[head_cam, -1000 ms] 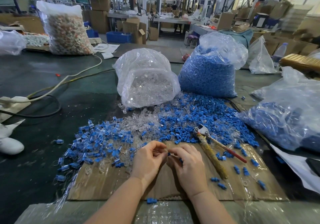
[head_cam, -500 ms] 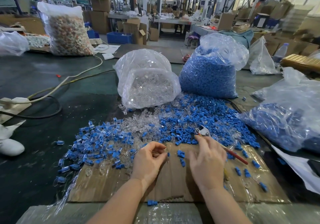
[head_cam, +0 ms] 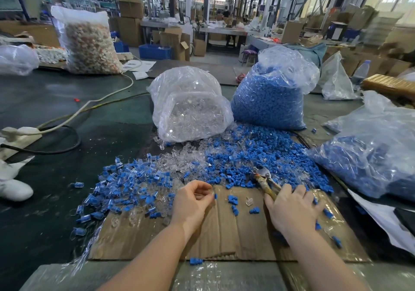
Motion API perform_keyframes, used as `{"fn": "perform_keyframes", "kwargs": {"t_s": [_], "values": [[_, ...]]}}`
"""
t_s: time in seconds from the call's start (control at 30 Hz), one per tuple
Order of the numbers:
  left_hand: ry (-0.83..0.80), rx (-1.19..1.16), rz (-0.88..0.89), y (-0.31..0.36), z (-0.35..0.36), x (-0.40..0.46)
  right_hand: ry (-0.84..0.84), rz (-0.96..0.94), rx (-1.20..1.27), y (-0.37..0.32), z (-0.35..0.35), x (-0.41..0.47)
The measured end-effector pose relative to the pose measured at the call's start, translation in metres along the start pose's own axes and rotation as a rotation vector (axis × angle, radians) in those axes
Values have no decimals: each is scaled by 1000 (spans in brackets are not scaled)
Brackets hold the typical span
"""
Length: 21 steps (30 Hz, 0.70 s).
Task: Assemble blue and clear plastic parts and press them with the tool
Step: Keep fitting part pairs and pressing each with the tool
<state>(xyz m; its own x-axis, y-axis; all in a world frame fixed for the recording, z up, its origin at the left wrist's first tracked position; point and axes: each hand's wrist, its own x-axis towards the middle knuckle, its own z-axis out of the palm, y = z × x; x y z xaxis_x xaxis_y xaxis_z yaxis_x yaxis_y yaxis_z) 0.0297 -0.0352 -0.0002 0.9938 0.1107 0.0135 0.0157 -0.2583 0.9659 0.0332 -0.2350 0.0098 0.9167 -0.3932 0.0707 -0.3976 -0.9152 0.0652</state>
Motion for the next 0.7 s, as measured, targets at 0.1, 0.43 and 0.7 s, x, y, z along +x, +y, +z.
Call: {"fn": "perform_keyframes", "kwargs": {"t_s": [0.1, 0.43, 0.7], "values": [[23, -53, -36, 4, 1, 2, 45, -75, 37, -2, -11, -1], [164, -520, -277, 15, -2, 23, -470, -359, 707, -38, -54, -19], [236, -501, -295, 17, -13, 27, -863, -225, 999, -45, -60, -26]]}}
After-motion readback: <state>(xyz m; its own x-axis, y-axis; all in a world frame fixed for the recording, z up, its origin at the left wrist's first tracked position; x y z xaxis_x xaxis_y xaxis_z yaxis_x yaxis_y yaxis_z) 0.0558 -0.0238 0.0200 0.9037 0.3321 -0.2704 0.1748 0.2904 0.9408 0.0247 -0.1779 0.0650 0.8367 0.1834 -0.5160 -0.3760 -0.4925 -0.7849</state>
